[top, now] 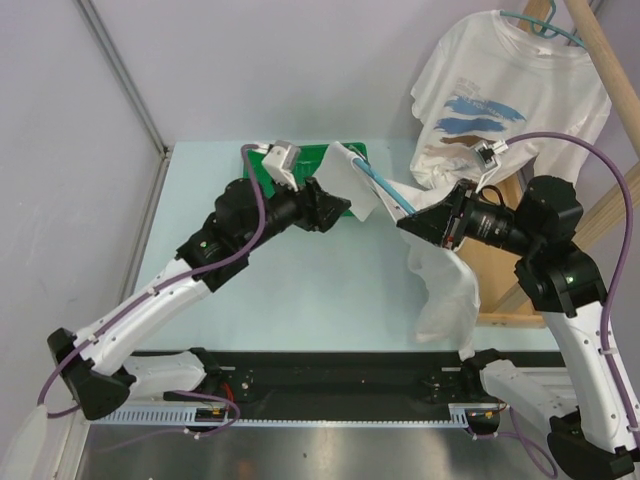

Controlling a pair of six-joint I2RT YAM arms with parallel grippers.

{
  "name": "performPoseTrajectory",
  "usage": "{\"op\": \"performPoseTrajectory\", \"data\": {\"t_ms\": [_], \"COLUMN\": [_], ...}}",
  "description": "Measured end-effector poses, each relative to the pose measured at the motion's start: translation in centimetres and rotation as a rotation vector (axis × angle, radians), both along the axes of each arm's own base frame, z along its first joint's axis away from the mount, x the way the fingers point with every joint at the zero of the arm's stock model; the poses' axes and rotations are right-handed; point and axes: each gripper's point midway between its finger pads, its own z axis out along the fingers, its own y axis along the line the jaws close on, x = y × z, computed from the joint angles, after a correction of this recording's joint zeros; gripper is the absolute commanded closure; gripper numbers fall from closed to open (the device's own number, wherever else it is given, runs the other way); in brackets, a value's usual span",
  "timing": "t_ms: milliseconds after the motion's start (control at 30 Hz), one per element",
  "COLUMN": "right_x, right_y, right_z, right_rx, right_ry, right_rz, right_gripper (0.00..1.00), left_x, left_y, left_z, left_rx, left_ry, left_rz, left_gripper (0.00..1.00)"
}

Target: Remove the t-shirt from the hanger

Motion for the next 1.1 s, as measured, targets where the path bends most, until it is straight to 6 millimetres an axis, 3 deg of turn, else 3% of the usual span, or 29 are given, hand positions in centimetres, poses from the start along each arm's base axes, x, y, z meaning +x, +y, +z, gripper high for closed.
{"op": "performPoseTrajectory", "data": {"t_ms": [100, 267, 433, 567, 667, 700, 733, 767, 800, 833, 900, 967, 1000, 1100], "right_x": [-0.1, -0.1, -0.2, -0.4, -0.6, -0.7, -0.8, -0.8, -0.7, -0.6, -0.4, -0.2, -0.1, 0.4], "right_y": [0.0, 0.4, 0.6, 0.9, 1.0, 1.1, 1.2, 1.2, 1.3, 1.3, 1.4, 1.4, 1.5, 2.2], "right_z": [-0.4, -1.1, -1.2, -1.4, -1.5, -1.5, -1.6, -1.6, -1.7, -1.8, -2.0, -2.2, -2.3, -2.5], "right_rx": [-0.002, -0.004, -0.003, -0.005, -0.007, -0.008, -0.009, -0.01, -0.012, -0.017, -0.028, -0.056, -0.069, -0.131], "right_ry": [0.007, 0.037, 0.044, 0.052, 0.057, 0.059, 0.061, 0.061, 0.066, 0.068, 0.068, 0.077, 0.081, 0.076], "right_rz": [0.001, 0.02, 0.037, 0.05, 0.059, 0.063, 0.067, 0.065, 0.065, 0.062, 0.057, 0.046, 0.045, 0.037], "right_gripper": [1.0, 1.0, 1.0, 1.0, 1.0, 1.0, 1.0, 1.0, 0.99, 0.89, 0.82, 0.65, 0.51, 0.4], "left_x": [-1.6, -3.6, -3.0, -2.1, -1.6, -1.4, -1.2, -1.1, -1.1, -1.1, -0.9, -0.4, -0.2, -0.8], "left_y": [0.2, -0.4, -1.7, -2.7, -3.3, -3.5, -3.7, -4.0, -4.2, -4.3, -4.3, -4.6, -4.8, -6.0], "left_z": [1.5, 5.8, 8.7, 9.4, 9.4, 9.5, 9.8, 10.0, 10.0, 10.1, 10.1, 10.0, 10.1, 10.1], "left_rx": [-0.094, -0.209, -0.241, -0.248, -0.245, -0.246, -0.249, -0.253, -0.254, -0.253, -0.234, -0.202, -0.187, -0.131], "left_ry": [-0.024, -0.121, -0.163, -0.171, -0.167, -0.167, -0.168, -0.166, -0.166, -0.167, -0.16, -0.158, -0.16, -0.166], "left_rz": [-0.075, -0.184, -0.209, -0.212, -0.213, -0.213, -0.214, -0.222, -0.223, -0.223, -0.213, -0.185, -0.169, -0.163], "left_gripper": [0.14, 0.12, 0.14, 0.18, 0.33, 0.48, 0.56, 0.81, 0.95, 1.0, 1.0, 1.0, 1.0, 1.0]}}
